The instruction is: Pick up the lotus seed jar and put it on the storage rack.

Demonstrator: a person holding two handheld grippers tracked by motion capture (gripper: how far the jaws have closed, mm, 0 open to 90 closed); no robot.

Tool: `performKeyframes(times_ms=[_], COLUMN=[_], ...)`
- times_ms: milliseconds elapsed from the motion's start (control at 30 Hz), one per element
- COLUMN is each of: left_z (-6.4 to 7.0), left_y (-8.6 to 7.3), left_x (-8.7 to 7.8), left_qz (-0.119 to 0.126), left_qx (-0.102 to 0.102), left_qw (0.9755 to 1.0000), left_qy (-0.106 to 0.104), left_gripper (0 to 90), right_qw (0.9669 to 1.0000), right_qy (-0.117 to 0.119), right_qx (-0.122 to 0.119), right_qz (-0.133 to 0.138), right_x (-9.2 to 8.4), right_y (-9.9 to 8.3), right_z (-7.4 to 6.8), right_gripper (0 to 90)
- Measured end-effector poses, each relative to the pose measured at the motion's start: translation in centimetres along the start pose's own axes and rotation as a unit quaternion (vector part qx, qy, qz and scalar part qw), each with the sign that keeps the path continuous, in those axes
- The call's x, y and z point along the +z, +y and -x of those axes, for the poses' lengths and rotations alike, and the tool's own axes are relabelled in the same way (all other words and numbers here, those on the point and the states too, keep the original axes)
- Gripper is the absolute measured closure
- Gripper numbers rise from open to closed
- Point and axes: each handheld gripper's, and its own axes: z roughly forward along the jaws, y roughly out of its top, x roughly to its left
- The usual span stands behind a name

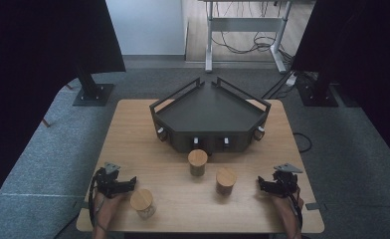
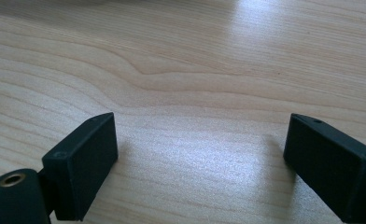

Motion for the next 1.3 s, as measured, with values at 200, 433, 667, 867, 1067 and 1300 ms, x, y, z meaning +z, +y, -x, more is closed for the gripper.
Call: performKeyframes(times_ms=[200, 433, 667, 867, 1067, 1300], left_z=[-0.1, 0.5, 0.4, 0.5, 0.6, 0.7], left_y=[-0.2, 0.0, 0.3, 0.6, 0.9, 1.2], left_x=[-0.5, -1.9, -2.9, -3.8, -4.5, -5.5], left_qz=[0.018, 0.051, 0.075, 0.092, 0.104, 0.121], left_qx=[-0.016, 0.002, -0.003, -0.005, -0.002, -0.001], left_qw=[0.9997, 0.9987, 0.9972, 0.9957, 0.9945, 0.9925], left_qy=[-0.011, -0.002, -0.004, -0.01, -0.012, -0.015], left_gripper=[5.1, 5.6, 5.4, 5.4, 5.4, 5.5], right_qw=[1.0, 1.0, 1.0, 1.0, 1.0, 1.0], right_qy=[0.0, -0.001, -0.001, -0.001, -0.001, -0.001], right_qx=[0.0, 0.001, 0.001, 0.001, 0.002, 0.001], right_qz=[0.0, 0.001, 0.001, 0.001, 0.001, 0.001], right_x=[0.0, -0.1, -0.1, -0.1, -0.1, -0.1], right_y=[0.0, -0.1, -0.1, -0.1, -0.1, -0.1], right_z=[0.0, 0.0, 0.0, 0.0, 0.0, 0.0], right_gripper=[9.2, 9.2, 9.2, 9.2, 9.2, 9.2])
